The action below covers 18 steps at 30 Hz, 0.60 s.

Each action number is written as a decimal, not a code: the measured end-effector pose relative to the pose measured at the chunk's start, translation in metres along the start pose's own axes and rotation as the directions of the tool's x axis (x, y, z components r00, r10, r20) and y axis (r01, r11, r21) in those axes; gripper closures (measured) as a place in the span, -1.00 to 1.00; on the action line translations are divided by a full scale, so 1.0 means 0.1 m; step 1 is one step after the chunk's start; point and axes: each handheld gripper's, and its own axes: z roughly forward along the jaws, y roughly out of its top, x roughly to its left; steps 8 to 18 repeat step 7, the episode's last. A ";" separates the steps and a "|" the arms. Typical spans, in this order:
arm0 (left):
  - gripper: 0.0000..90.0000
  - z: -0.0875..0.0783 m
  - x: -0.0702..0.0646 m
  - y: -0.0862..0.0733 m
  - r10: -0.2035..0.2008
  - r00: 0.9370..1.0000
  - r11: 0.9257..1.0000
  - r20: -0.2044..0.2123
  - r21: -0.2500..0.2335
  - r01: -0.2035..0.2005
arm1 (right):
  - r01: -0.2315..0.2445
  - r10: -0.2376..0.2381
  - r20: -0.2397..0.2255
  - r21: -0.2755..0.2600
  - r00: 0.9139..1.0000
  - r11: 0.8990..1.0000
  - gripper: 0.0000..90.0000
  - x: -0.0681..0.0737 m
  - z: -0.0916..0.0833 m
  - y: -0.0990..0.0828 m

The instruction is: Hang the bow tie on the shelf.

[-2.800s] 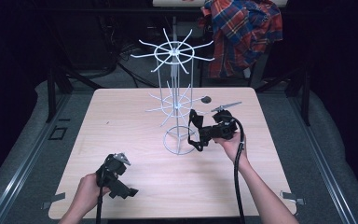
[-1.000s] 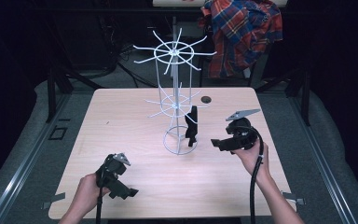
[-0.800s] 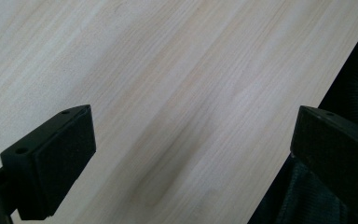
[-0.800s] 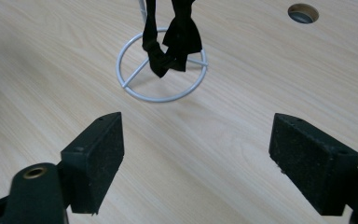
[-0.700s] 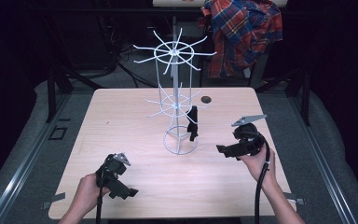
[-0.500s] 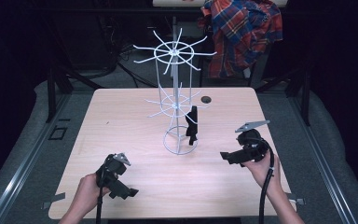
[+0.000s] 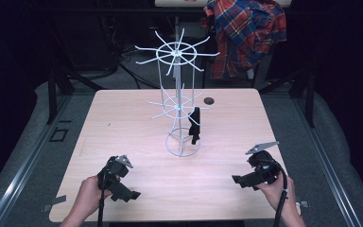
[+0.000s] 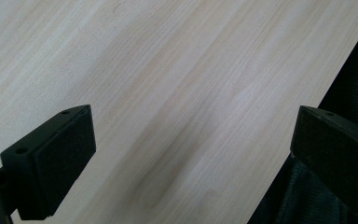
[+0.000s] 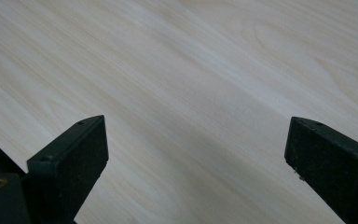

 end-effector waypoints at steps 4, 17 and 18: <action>-1.00 0.01 0.01 0.01 -0.002 1.000 1.000 0.022 0.010 0.002 | 0.003 -0.003 0.006 0.000 1.000 1.000 -0.86 -0.02 0.04 -0.08; -1.00 0.04 0.00 0.02 -0.001 1.000 1.000 0.027 0.021 0.000 | 0.028 -0.028 0.019 0.013 0.999 1.000 -0.84 -0.06 0.08 -0.06; -1.00 0.04 0.00 0.02 -0.001 1.000 1.000 0.027 0.021 0.000 | 0.028 -0.028 0.019 0.013 0.999 1.000 -0.84 -0.06 0.08 -0.06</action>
